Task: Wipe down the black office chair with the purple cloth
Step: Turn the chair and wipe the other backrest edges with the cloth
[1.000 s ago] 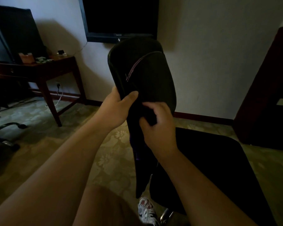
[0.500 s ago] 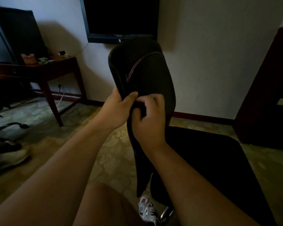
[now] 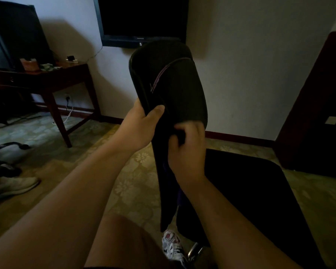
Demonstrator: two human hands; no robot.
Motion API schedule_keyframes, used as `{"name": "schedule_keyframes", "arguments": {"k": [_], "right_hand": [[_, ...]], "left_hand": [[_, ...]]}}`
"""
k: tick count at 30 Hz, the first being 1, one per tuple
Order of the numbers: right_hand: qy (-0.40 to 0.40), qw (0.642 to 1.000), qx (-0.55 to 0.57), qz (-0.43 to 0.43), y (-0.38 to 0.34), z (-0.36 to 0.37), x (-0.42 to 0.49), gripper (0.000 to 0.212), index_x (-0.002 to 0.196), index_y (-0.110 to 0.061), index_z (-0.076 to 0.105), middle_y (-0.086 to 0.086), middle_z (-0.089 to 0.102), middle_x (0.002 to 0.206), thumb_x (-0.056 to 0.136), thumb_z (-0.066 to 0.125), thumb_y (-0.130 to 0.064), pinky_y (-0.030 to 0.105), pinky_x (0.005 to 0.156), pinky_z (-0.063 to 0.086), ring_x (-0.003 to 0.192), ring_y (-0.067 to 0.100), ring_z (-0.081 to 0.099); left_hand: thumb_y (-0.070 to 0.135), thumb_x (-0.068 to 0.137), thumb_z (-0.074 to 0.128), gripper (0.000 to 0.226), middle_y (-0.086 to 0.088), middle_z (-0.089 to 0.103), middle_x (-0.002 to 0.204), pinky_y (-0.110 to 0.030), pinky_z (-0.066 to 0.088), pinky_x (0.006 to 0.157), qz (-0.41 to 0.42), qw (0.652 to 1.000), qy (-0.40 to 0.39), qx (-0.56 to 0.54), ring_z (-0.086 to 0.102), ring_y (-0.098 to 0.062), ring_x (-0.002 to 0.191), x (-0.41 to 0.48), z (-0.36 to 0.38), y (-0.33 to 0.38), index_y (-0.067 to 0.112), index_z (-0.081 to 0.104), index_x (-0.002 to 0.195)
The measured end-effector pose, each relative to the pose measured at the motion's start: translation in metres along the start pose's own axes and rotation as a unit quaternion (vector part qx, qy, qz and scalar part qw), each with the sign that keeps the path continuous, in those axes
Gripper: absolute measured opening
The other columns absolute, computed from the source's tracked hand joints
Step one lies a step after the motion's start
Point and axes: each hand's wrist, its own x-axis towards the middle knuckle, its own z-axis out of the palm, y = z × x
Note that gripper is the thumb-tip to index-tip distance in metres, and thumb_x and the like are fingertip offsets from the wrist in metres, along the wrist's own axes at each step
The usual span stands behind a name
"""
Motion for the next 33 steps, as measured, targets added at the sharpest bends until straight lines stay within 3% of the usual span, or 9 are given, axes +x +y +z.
{"name": "schedule_keyframes", "arguments": {"k": [3, 8, 11, 15, 19, 23, 27, 30, 33], "right_hand": [[0.016, 0.997, 0.03, -0.07, -0.027, 0.01, 0.034, 0.012, 0.097, -0.011, 0.059, 0.003, 0.052, 0.103, 0.087, 0.058, -0.006, 0.013, 0.07, 0.048, 0.082, 0.002, 0.051], [-0.034, 0.995, -0.05, -0.082, 0.025, 0.003, -0.013, 0.018, 0.103, -0.019, 0.049, 0.002, 0.048, 0.111, 0.085, 0.049, -0.025, 0.032, 0.056, 0.053, 0.081, 0.015, 0.057], [-0.069, 0.987, -0.126, -0.071, 0.063, -0.012, -0.056, 0.023, 0.108, -0.025, 0.05, 0.002, 0.045, 0.115, 0.086, 0.055, -0.025, 0.025, 0.056, 0.052, 0.082, 0.021, 0.06], [-0.069, 0.989, -0.126, -0.043, 0.067, -0.019, -0.066, 0.028, 0.108, -0.022, 0.059, 0.003, 0.046, 0.112, 0.083, 0.067, -0.012, 0.019, 0.063, 0.049, 0.086, 0.019, 0.059], [-0.022, 0.999, -0.033, -0.024, 0.039, -0.011, -0.036, 0.022, 0.103, -0.017, 0.065, 0.003, 0.049, 0.111, 0.084, 0.062, -0.007, 0.017, 0.071, 0.049, 0.091, 0.012, 0.055], [0.0, 0.999, 0.039, -0.023, 0.02, -0.002, -0.015, 0.016, 0.092, -0.011, 0.069, 0.004, 0.05, 0.106, 0.083, 0.058, -0.006, 0.015, 0.072, 0.048, 0.089, 0.01, 0.056], [-0.006, 0.999, 0.031, -0.019, 0.053, -0.008, -0.04, 0.011, 0.087, -0.01, 0.065, 0.004, 0.049, 0.103, 0.081, 0.059, -0.015, 0.018, 0.067, 0.048, 0.082, 0.01, 0.055], [-0.044, 0.999, 0.014, -0.008, 0.079, -0.013, -0.07, 0.02, 0.095, -0.009, 0.064, 0.005, 0.048, 0.104, 0.08, 0.061, -0.022, 0.007, 0.076, 0.04, 0.086, 0.007, 0.052], [-0.058, 0.998, 0.003, -0.005, 0.082, -0.013, -0.068, 0.02, 0.101, -0.012, 0.062, 0.003, 0.048, 0.105, 0.082, 0.063, -0.019, 0.004, 0.082, 0.038, 0.091, 0.006, 0.05]], "left_hand": [[0.027, 0.101, 0.049, 0.012, 0.011, 0.067, 0.095, -0.015, 0.051, 0.07, 0.016, 1.0, 0.011, 0.001, 0.067, 0.001, 0.086, 0.002, 0.0, -0.002, 0.036, 0.057, 0.101], [0.034, 0.101, 0.048, 0.034, 0.024, 0.054, 0.104, -0.012, 0.043, 0.073, 0.0, 1.0, 0.015, -0.012, 0.056, 0.004, 0.096, 0.0, 0.0, -0.004, 0.026, 0.045, 0.134], [0.034, 0.102, 0.048, 0.032, 0.025, 0.051, 0.103, -0.008, 0.042, 0.069, -0.002, 1.0, 0.017, -0.011, 0.055, 0.006, 0.094, -0.001, 0.002, -0.004, 0.025, 0.046, 0.133], [0.036, 0.102, 0.047, 0.032, 0.025, 0.053, 0.103, 0.0, 0.041, 0.058, -0.003, 1.0, 0.018, -0.006, 0.054, 0.009, 0.089, -0.003, 0.003, -0.001, 0.028, 0.043, 0.132], [0.038, 0.101, 0.047, 0.031, 0.021, 0.055, 0.108, -0.007, 0.038, 0.065, -0.006, 1.0, 0.028, 0.0, 0.054, 0.007, 0.091, -0.003, 0.004, 0.002, 0.03, 0.043, 0.131], [0.044, 0.099, 0.048, 0.032, 0.017, 0.06, 0.108, -0.018, 0.05, 0.074, -0.019, 0.999, 0.03, 0.004, 0.061, -0.002, 0.096, -0.005, 0.008, -0.005, 0.029, 0.045, 0.128], [0.044, 0.098, 0.051, 0.021, 0.009, 0.067, 0.104, -0.034, 0.06, 0.078, -0.046, 0.999, -0.007, 0.021, 0.068, -0.01, 0.092, -0.009, 0.01, -0.017, 0.032, 0.051, 0.115], [0.043, 0.098, 0.051, 0.021, 0.006, 0.07, 0.101, -0.036, 0.063, 0.07, -0.081, 0.995, -0.049, 0.008, 0.071, -0.012, 0.087, -0.012, 0.01, -0.022, 0.031, 0.054, 0.115], [0.048, 0.096, 0.051, 0.031, 0.012, 0.069, 0.104, -0.035, 0.063, 0.07, -0.098, 0.99, -0.085, 0.051, 0.068, -0.009, 0.093, -0.011, 0.006, -0.025, 0.033, 0.054, 0.122]]}}
